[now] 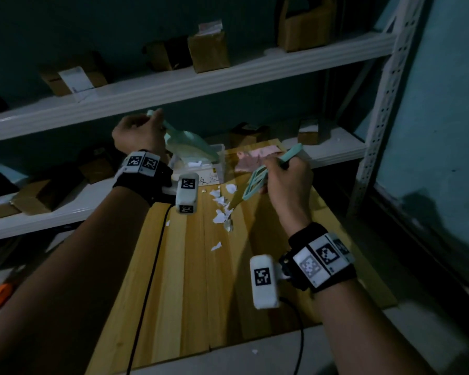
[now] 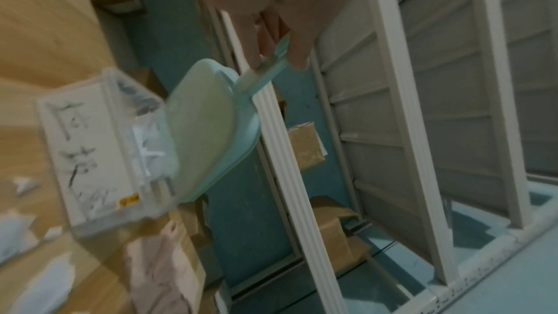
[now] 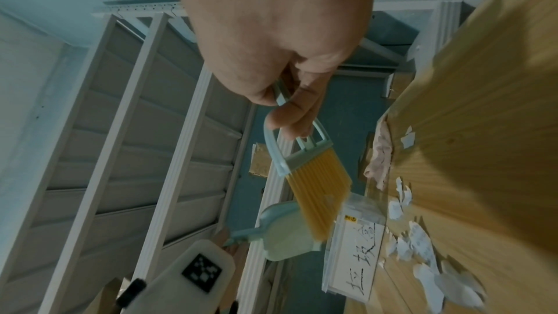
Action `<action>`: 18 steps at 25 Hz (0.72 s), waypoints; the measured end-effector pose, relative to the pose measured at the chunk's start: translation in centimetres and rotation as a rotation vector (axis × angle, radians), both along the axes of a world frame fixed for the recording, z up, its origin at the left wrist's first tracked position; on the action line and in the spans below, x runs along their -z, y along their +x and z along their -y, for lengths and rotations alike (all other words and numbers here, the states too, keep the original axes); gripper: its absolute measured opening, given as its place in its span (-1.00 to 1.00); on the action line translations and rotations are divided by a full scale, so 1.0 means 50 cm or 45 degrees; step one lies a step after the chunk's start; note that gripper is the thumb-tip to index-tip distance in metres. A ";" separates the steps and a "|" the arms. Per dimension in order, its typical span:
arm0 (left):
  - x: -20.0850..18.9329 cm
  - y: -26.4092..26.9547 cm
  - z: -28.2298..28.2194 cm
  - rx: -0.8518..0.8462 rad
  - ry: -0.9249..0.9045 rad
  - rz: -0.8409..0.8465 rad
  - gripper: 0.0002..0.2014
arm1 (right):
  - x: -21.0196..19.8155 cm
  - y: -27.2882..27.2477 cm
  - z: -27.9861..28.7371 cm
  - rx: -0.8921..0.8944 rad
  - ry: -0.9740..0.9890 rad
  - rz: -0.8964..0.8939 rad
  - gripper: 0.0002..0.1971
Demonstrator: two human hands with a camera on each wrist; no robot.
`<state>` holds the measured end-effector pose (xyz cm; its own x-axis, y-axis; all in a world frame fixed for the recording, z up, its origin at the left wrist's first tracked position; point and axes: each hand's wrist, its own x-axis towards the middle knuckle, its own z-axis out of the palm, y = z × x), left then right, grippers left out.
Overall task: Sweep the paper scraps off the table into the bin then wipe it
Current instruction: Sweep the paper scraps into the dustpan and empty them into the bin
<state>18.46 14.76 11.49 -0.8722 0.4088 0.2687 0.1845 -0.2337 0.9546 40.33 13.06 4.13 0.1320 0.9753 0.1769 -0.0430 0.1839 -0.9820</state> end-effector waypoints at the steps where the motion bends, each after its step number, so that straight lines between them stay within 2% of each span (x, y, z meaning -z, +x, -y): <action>1: -0.001 -0.001 0.000 0.001 0.002 -0.018 -0.73 | -0.001 0.002 0.001 -0.010 0.006 0.014 -0.85; 3: -0.001 -0.004 0.004 0.035 -0.012 0.032 -0.76 | -0.002 0.007 0.001 -0.012 0.007 0.041 -0.86; 7: 0.014 -0.015 0.043 0.149 0.165 0.411 -0.79 | 0.005 0.008 -0.001 -0.043 -0.041 0.055 -0.88; 9: 0.024 -0.022 0.070 0.169 0.205 0.511 -0.76 | 0.009 0.009 -0.004 -0.030 -0.043 0.084 -0.92; 12: 0.030 -0.045 0.113 0.245 0.224 0.635 -0.97 | 0.012 0.015 -0.008 -0.018 -0.066 0.047 -0.89; 15: 0.048 -0.057 0.164 0.222 0.263 0.637 -0.92 | 0.005 0.016 -0.009 -0.030 -0.111 -0.057 -0.83; 18: 0.087 -0.064 0.226 0.165 0.267 0.669 -0.85 | 0.012 0.012 -0.021 0.069 -0.045 0.087 -0.77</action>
<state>15.26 3.47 7.12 -0.8568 0.5058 -0.0999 -0.3443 -0.4172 0.8411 40.94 14.12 3.52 0.1734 0.9729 0.1530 0.0337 0.1494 -0.9882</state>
